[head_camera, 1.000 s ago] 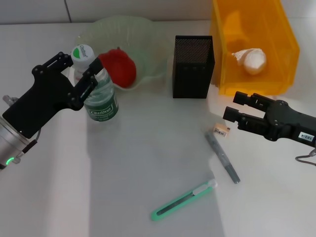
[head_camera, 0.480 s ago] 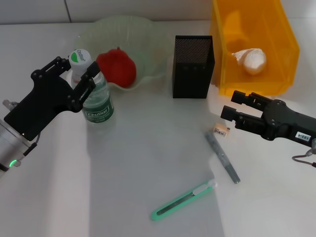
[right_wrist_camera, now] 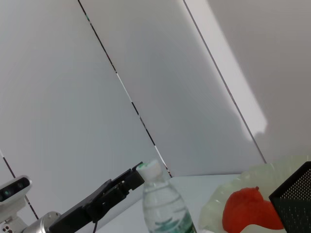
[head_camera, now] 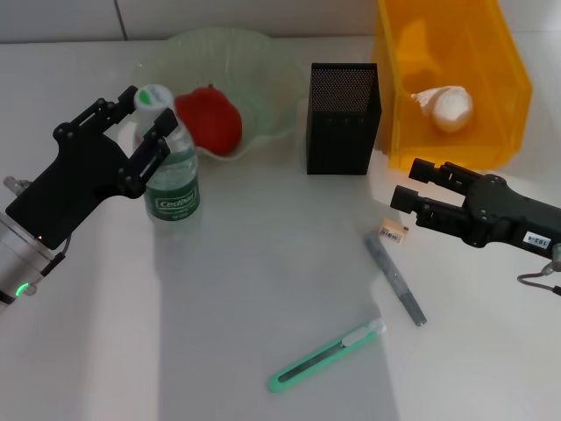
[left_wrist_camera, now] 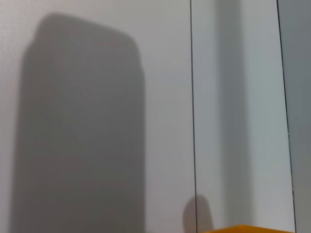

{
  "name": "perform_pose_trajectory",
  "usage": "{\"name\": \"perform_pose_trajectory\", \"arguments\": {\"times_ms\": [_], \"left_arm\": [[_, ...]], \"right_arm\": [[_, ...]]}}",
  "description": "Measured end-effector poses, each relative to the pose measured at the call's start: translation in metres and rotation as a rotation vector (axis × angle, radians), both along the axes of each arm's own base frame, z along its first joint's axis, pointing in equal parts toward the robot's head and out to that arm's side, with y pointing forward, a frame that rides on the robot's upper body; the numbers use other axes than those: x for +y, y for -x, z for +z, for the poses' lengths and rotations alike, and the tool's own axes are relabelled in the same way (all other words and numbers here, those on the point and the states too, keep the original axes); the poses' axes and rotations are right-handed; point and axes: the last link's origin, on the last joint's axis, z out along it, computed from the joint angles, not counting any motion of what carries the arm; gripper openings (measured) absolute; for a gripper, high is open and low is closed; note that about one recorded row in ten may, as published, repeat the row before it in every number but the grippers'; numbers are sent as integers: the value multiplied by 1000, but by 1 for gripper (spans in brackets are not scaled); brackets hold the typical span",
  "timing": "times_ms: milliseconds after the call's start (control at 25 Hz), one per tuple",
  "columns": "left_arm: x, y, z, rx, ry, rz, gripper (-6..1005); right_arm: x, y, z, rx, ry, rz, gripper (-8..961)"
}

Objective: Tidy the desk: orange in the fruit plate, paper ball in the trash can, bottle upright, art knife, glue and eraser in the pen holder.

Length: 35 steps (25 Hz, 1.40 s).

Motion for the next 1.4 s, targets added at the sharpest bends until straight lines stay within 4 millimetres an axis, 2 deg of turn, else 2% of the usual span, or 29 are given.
{"name": "perform_pose_trajectory", "arguments": {"times_ms": [360, 560, 680, 760, 880, 920, 960, 1120, 1240, 1400], "left_arm": [[-2, -2, 1, -12, -4, -16, 508], [-11, -4, 18, -98, -89, -48, 542], [-11, -4, 18, -98, -89, -48, 562], [-26, 2, 40, -176, -172, -63, 575], [-29, 5, 52, -229, -130, -70, 693], [-30, 5, 54, -232, -112, -77, 733], [-30, 4, 57, -232, -79, -94, 772], [-33, 2, 68, -159, 172, -194, 808], [-36, 1, 70, -42, 432, -233, 808], [-40, 2, 64, 41, 602, -208, 807]], "right_arm": [[1, 0, 0, -2, -1, 1, 782], [1, 0, 0, -2, -2, 0, 780], [1, 0, 1, 4, -10, -3, 779], [2, 0, 4, 16, -27, -8, 779], [4, 3, 13, 63, -65, -7, 778], [6, 6, 22, 96, -79, 2, 778], [6, 6, 22, 96, -79, 2, 777], [16, 17, 57, 144, -39, 11, 776], [23, 42, 96, 91, 26, 58, 775], [27, 82, 132, -89, 128, 59, 774]]}}
